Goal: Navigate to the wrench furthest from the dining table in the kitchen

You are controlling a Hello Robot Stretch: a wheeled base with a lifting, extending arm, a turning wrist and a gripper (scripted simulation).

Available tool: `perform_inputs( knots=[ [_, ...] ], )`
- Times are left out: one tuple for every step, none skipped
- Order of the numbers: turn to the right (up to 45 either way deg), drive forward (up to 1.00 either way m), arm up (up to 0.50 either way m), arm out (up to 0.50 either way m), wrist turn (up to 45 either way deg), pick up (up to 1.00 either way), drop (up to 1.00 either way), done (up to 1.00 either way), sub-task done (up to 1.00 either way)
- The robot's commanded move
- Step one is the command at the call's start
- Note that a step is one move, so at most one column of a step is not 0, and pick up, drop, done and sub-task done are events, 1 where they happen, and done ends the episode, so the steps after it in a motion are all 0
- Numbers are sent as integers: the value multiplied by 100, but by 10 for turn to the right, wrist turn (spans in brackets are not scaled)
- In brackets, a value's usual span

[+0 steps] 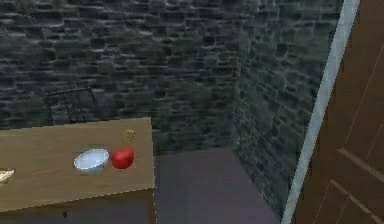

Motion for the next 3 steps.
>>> perform_inputs(
  knots=[
    [-450, 0, 0, 0, 0, 0, 0, 0, 0],
    [-450, 0, 0, 0, 0, 0, 0, 0, 0],
    [-120, 0, 0, 0, 0, 0, 0, 0, 0]
  ],
)
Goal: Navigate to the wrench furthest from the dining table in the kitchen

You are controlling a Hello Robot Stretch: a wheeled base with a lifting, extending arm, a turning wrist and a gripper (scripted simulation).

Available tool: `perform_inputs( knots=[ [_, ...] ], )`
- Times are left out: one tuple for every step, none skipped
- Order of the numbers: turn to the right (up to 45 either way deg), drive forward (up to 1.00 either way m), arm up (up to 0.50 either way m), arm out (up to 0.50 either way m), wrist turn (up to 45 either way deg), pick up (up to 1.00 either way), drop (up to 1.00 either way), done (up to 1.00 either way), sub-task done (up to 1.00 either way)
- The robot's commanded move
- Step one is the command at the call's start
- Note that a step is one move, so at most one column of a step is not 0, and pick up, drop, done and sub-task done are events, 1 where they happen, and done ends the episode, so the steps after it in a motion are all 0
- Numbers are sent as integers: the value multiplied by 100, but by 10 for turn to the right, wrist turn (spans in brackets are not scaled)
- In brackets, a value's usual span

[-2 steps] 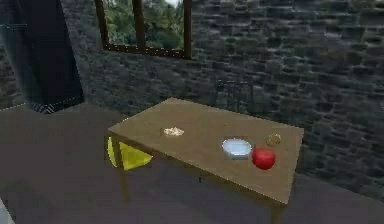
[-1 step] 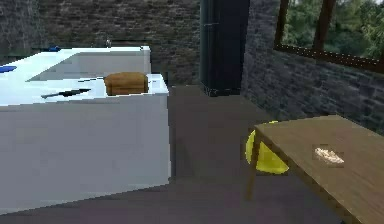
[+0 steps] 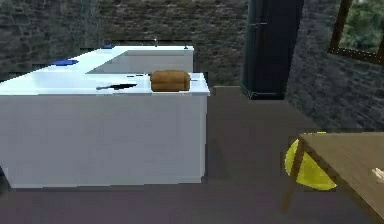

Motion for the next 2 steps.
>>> perform_inputs(
  knots=[
    [0, 100, 0, 0, 0, 0, 0, 0, 0],
    [-390, 0, 0, 0, 0, 0, 0, 0, 0]
  ],
)
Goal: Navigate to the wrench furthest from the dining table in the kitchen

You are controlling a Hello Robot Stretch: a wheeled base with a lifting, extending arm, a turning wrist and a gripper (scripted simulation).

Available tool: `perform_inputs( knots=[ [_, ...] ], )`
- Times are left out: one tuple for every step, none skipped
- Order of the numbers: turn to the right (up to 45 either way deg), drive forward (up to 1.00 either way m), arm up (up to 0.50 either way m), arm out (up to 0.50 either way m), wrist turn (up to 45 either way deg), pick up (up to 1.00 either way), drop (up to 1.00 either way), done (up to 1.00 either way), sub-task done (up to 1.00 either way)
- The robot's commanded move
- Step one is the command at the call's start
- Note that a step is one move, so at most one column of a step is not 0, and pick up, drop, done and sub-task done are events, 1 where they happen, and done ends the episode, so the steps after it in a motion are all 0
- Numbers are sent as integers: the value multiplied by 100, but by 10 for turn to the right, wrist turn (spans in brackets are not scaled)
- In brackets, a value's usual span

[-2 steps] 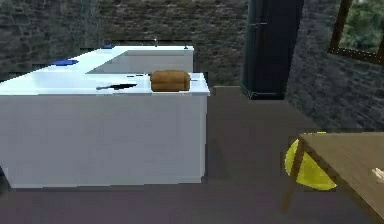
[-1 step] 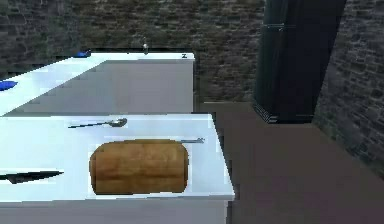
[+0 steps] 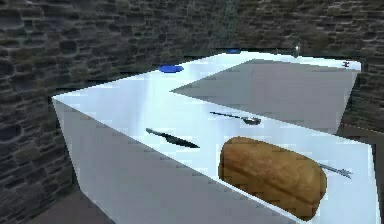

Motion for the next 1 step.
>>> perform_inputs(
  knots=[
    [0, 5, 0, 0, 0, 0, 0, 0, 0]
  ],
)
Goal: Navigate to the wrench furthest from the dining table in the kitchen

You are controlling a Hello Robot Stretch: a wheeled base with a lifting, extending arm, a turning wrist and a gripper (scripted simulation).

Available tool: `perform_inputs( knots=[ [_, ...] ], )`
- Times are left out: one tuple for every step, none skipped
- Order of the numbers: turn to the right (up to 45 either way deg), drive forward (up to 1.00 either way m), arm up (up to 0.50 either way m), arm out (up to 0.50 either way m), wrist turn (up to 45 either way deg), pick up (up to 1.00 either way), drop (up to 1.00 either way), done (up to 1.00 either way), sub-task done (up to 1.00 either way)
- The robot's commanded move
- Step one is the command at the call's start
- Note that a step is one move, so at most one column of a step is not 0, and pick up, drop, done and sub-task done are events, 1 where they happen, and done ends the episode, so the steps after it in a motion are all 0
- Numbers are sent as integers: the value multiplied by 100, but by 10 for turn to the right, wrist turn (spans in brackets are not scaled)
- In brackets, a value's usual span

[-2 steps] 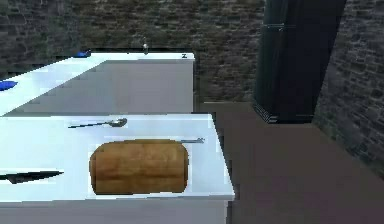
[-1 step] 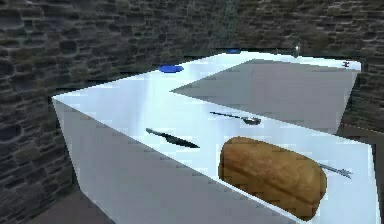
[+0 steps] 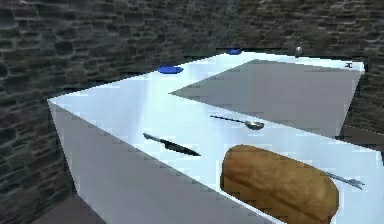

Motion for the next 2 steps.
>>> perform_inputs(
  knots=[
    [450, 0, 0, 0, 0, 0, 0, 0, 0],
    [240, 0, 0, 0, 0, 0, 0, 0, 0]
  ],
)
